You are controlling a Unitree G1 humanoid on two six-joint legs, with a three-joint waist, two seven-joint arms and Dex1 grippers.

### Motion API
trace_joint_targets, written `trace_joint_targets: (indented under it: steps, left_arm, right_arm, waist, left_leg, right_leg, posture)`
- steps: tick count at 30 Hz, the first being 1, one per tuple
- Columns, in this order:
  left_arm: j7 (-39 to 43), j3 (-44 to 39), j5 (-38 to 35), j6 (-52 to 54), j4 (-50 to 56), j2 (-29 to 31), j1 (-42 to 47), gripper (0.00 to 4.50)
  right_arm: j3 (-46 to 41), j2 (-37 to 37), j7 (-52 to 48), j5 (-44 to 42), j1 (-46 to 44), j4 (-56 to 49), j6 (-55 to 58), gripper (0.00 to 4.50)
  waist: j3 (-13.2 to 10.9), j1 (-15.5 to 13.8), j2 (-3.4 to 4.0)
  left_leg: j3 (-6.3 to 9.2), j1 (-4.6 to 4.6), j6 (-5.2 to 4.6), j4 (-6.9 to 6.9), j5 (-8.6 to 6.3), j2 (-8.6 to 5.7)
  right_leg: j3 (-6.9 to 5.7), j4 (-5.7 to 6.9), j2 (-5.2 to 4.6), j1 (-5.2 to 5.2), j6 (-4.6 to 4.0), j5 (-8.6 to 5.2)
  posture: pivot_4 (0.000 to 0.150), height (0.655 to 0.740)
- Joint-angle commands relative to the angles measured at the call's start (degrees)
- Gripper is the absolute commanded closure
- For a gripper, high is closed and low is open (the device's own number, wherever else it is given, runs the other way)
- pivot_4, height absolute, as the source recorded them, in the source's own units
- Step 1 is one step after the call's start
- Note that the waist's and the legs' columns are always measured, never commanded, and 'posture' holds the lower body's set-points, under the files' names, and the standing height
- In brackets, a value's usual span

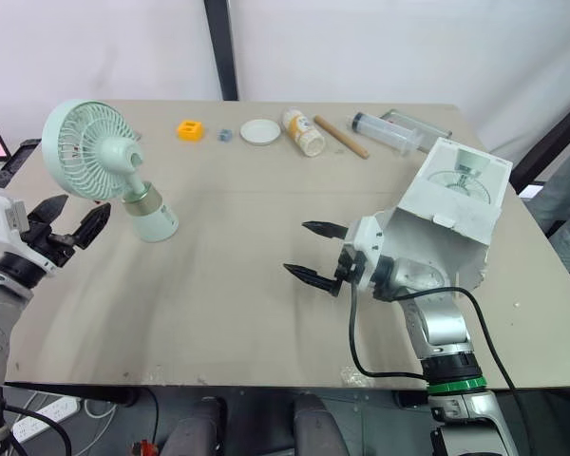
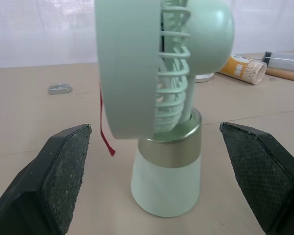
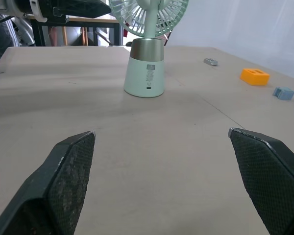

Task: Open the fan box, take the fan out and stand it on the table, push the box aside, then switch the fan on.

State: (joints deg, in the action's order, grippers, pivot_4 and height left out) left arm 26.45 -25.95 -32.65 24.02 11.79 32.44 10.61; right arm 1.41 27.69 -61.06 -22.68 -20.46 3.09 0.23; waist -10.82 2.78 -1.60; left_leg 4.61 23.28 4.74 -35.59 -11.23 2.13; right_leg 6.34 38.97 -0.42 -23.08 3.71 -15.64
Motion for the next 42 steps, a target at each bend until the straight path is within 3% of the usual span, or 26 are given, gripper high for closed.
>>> trace_joint_targets:
  steps: [1, 21, 42]
  left_arm:
    - [-0.56, -0.5, 0.23, 0.04, -0.06, 1.48, 2.49, 0.0]
    - [-1.11, 0.85, -1.41, 3.51, -5.36, 0.28, 11.5, 0.0]
    - [-1.2, -1.05, -3.68, 3.34, -5.23, 0.22, 10.07, 0.0]
  right_arm:
    - [-0.46, 0.07, 0.08, 0.21, -0.03, -1.0, -0.99, 0.04]
    - [-0.34, -0.05, 0.78, 1.34, 0.5, -1.24, -1.53, 0.04]
    - [-0.35, 0.54, 0.16, 1.95, 0.98, -1.38, -1.62, 0.04]
  waist:
    - [0.0, 0.0, 0.0]
    - [-0.01, 0.0, -0.01]
    - [-0.01, 0.0, -0.02]
  left_leg:
    - [0.0, 0.0, 0.0, 0.0, 0.0, 0.0]
    - [0.0, 0.0, 0.01, 0.0, 0.01, 0.0]
    - [0.01, 0.0, 0.01, 0.0, 0.01, 0.0]
  right_leg:
    - [0.0, 0.0, 0.0, 0.0, 0.0, 0.0]
    - [-0.01, 0.0, 0.0, 0.0, -0.12, 0.09]
    - [-0.01, 0.0, 0.0, 0.0, -0.13, 0.09]
  posture:
    - [0.15, 0.74]
    - [0.15, 0.74]
    - [0.15, 0.74]
